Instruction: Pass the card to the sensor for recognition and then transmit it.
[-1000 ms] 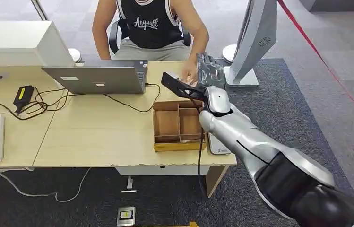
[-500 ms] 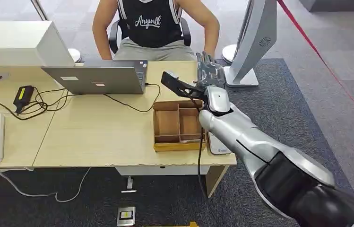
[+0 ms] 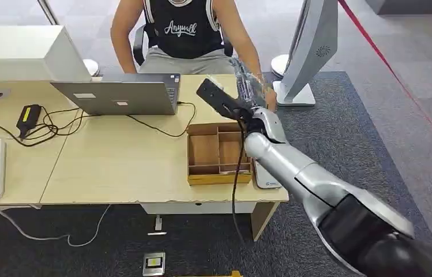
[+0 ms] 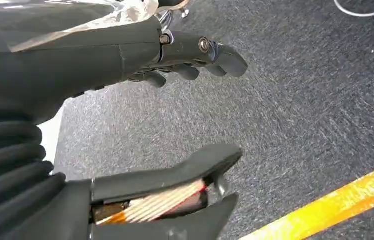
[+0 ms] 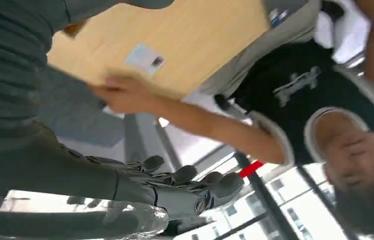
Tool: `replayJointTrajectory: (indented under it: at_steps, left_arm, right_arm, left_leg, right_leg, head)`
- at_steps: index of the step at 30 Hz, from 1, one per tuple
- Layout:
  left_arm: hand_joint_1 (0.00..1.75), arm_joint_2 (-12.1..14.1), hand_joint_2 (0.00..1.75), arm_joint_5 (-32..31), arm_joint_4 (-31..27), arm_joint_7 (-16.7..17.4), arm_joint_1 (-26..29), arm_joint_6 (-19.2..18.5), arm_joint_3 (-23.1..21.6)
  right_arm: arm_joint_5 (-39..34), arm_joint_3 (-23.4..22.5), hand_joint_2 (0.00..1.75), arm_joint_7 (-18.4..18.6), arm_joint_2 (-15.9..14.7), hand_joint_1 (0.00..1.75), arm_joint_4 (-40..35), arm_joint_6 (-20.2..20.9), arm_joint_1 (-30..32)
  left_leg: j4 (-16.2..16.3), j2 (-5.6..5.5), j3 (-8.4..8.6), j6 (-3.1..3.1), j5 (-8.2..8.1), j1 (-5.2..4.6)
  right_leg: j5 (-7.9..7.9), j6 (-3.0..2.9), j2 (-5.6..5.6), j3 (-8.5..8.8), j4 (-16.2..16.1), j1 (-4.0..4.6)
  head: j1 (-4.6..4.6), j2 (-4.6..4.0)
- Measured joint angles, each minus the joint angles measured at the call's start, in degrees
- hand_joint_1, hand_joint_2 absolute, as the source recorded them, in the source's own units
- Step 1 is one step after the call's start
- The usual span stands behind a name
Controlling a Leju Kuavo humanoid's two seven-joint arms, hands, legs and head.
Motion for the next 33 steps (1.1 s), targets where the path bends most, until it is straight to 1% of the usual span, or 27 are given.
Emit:
replayJointTrajectory:
  at_steps: [3, 5, 7, 11, 16, 22, 25, 30, 33]
  left_arm:
    - [0.00, 0.1, 0.00, 0.0, 0.0, 0.4, 0.1, 0.0, 0.7]
    - [0.00, 0.1, 0.00, 0.0, 0.0, 0.9, 0.1, 0.1, 1.2]
    - [0.00, 0.2, 0.00, 0.0, 0.0, 1.3, 0.1, 0.2, 1.7]
    - [0.00, 0.3, 0.00, 0.0, 0.0, 1.4, 0.1, 0.2, 2.1]
    - [0.00, 0.3, 0.00, 0.0, 0.0, 1.5, 0.1, 0.3, 2.1]
    - [0.00, 0.3, 0.00, 0.0, 0.0, 1.8, 0.1, 0.3, 2.1]
    - [0.00, 0.3, 0.00, 0.0, 0.0, 1.8, 0.1, 0.3, 2.2]
    - [0.00, 0.3, 0.00, 0.0, 0.0, 1.5, 0.0, 0.0, 2.2]
    - [0.00, 0.3, 0.00, 0.0, 0.0, 1.5, 0.0, 0.0, 2.2]
  right_arm:
    - [1.6, -0.8, 1.75, 1.8, -3.0, 0.00, -9.6, 0.2, 6.5]
    - [4.3, -1.7, 1.75, 2.3, -4.9, 0.00, -16.1, 0.7, 11.2]
    - [6.8, -2.5, 1.75, 2.6, -6.6, 0.00, -21.0, 1.0, 15.0]
    - [8.4, -4.4, 1.75, 3.3, -9.4, 0.00, -28.5, 1.2, 19.3]
    - [9.4, -6.2, 1.75, 4.7, -12.3, 0.00, -35.7, 2.0, 22.3]
    - [11.6, -7.5, 1.75, 6.3, -14.4, 0.00, -41.2, 3.7, 24.4]
    - [15.5, -7.6, 1.75, 7.8, -15.0, 0.00, -42.2, 5.4, 24.9]
    - [25.8, -7.1, 1.75, 11.5, -15.2, 0.00, -42.5, 10.1, 24.9]
    - [28.4, -6.6, 1.75, 12.4, -15.1, 0.00, -42.5, 12.0, 25.0]
  left_leg:
    - [0.0, -0.02, -0.03, 0.01, -0.02, 0.00]
    - [0.0, -0.01, -0.03, 0.02, -0.04, 0.00]
    - [0.0, -0.01, -0.04, 0.03, -0.04, 0.00]
    - [0.0, 0.01, -0.05, 0.02, -0.04, -0.01]
    - [0.0, 0.02, -0.05, 0.02, -0.03, -0.01]
    - [0.0, 0.02, -0.05, 0.02, -0.03, -0.01]
    - [0.0, 0.02, -0.07, 0.02, -0.03, -0.01]
    - [0.0, 0.02, -0.08, 0.02, -0.03, -0.01]
    - [0.0, 0.02, -0.09, 0.02, -0.03, -0.01]
  right_leg:
    - [-0.01, 0.01, -0.01, -0.02, 0.0, 0.00]
    - [-0.02, 0.01, 0.00, -0.01, 0.0, 0.00]
    - [-0.02, 0.01, 0.00, -0.04, 0.0, 0.00]
    - [-0.01, 0.01, 0.00, -0.05, 0.0, -0.01]
    - [0.00, -0.01, 0.01, -0.05, 0.0, -0.01]
    - [0.00, -0.01, 0.01, -0.05, 0.0, -0.01]
    - [0.00, -0.01, 0.01, -0.06, 0.0, -0.01]
    - [0.00, -0.01, 0.01, -0.06, 0.0, -0.01]
    - [0.00, -0.01, 0.01, -0.05, 0.0, -0.01]
  head:
    - [-0.04, 0.00]
    - [-0.04, -0.02]
    - [-0.04, -0.02]
    - [-0.02, 0.00]
    - [-0.02, -0.02]
    - [-0.04, -0.02]
    - [-0.02, -0.02]
    - [-0.02, -0.02]
    - [-0.04, -0.02]
